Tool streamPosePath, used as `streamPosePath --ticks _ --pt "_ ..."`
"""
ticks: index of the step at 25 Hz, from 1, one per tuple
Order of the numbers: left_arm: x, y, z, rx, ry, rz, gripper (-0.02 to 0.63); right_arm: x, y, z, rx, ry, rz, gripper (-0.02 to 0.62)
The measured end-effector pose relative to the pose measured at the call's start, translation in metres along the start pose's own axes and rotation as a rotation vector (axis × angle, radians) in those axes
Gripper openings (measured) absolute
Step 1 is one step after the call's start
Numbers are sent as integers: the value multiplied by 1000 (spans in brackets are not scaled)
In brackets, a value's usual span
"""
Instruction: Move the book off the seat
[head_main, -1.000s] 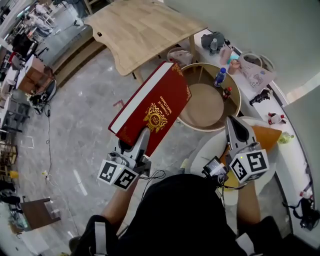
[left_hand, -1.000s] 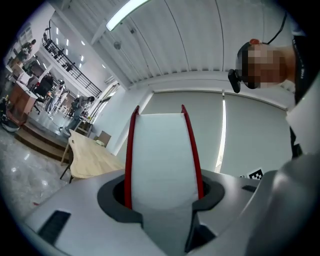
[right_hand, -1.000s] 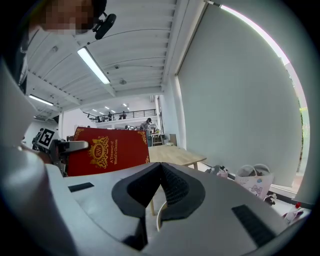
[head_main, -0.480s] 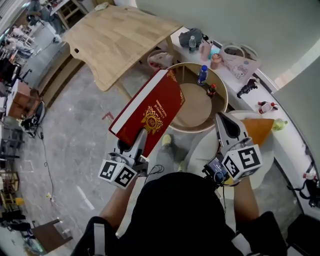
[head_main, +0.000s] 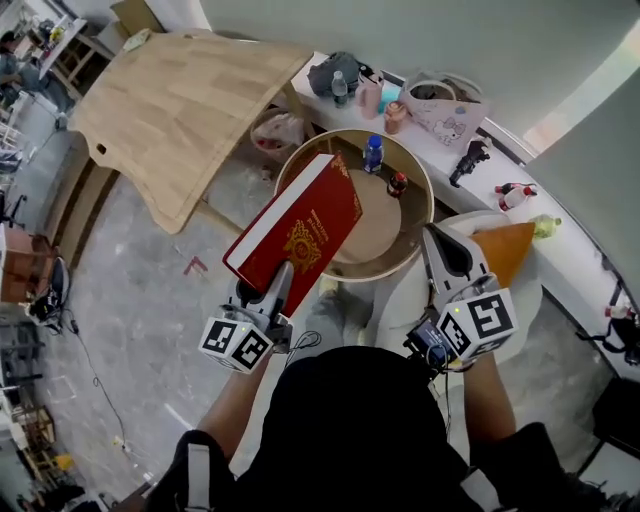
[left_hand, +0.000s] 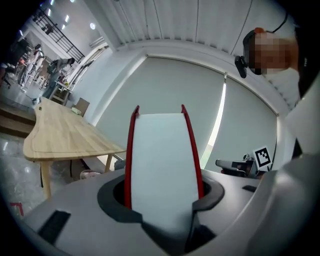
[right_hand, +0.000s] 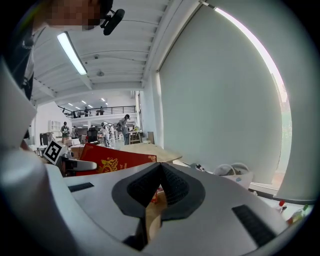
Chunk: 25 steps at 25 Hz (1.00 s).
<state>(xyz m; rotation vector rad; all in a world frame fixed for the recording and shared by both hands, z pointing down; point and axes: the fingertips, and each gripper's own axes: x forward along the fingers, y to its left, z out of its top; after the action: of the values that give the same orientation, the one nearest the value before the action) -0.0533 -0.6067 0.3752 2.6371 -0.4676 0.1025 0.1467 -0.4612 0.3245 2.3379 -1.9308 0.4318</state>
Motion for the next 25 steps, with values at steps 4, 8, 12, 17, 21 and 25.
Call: streamPosePath --ticks 4,8,12,17,21,25 --pt "47 31 -17 -31 100 -58 245 33 -14 3 0 32 -55 14" --pt "89 62 -51 -68 215 -109 245 64 -27 -3 1 72 -103 14" --pt "122 84 -92 -110 340 -160 245 92 -38 -18 22 109 -131 14" --pt "154 117 -149 -193 491 -200 245 127 -54 -46 40 175 -166 14" --pt "176 141 -196 -211 604 -225 245 147 -66 -74 74 211 -193 14" --pt "197 158 -243 -279 687 -259 245 166 -74 -101 106 238 -225 14"
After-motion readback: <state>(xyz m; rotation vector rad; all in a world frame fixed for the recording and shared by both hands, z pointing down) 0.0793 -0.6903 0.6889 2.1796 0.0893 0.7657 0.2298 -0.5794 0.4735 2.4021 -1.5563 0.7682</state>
